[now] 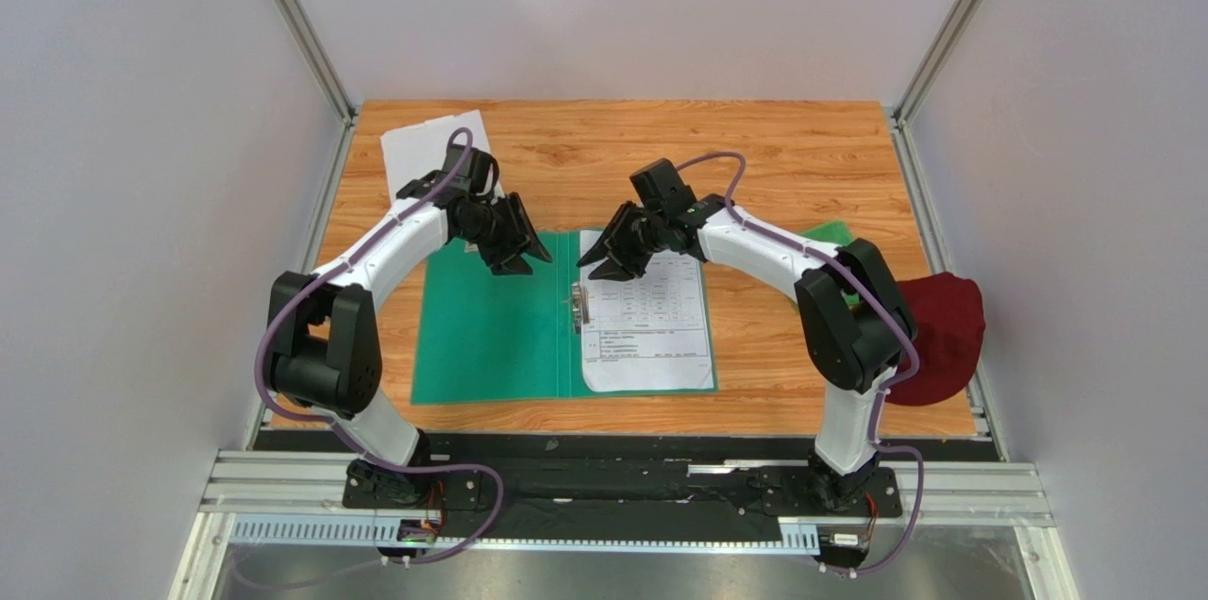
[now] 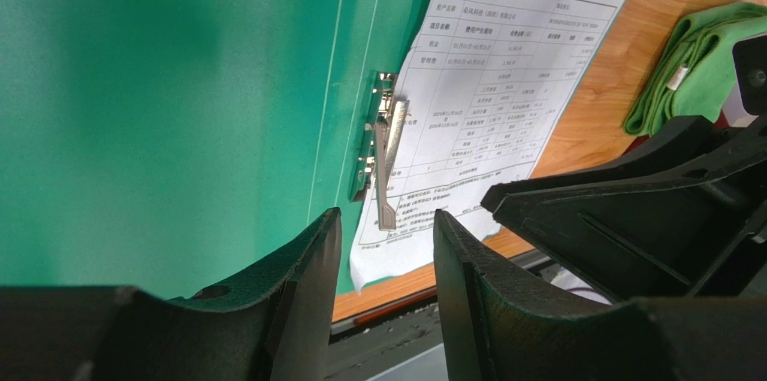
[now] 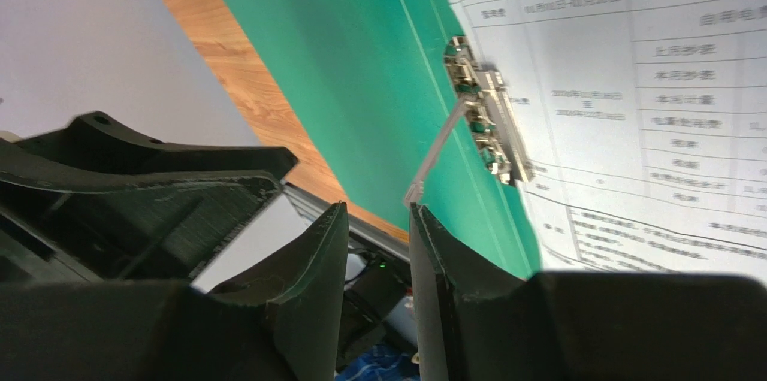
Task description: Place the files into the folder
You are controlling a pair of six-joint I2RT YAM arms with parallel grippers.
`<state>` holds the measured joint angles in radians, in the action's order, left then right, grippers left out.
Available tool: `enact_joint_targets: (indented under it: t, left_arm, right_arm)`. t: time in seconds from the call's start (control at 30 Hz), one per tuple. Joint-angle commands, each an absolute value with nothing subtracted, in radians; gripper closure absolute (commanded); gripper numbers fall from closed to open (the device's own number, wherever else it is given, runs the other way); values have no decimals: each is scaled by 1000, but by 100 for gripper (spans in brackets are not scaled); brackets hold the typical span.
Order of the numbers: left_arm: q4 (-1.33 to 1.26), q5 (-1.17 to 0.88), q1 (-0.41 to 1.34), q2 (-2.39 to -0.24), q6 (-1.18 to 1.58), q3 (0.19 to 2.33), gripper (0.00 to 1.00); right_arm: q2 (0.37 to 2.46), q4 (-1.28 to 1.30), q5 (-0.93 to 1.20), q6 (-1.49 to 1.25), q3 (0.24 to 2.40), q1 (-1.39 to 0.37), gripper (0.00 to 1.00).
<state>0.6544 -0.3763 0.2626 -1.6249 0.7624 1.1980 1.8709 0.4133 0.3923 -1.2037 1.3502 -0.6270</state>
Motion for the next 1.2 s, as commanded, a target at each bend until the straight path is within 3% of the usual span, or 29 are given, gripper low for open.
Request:
enact_joint_targets:
  t: [0.0,0.4,0.8,1.17]
  left_arm:
    - [689,-394,252,-1577,713,1230,49]
    - [670,-431,222,-1536,700,1224,48]
    - [655,-451,221,-1543,701,1224,48]
    - [649,-459,221,-1549,703,1229,48]
  right_arm:
    - [1891,327,417,-1356,1367,-656,65]
    - [1901,360,336,-1393,1342,-719,69]
    - [1870,371,295,-1381,1290,-733,65]
    - [1893,319,327,-1428,1284,-749,71]
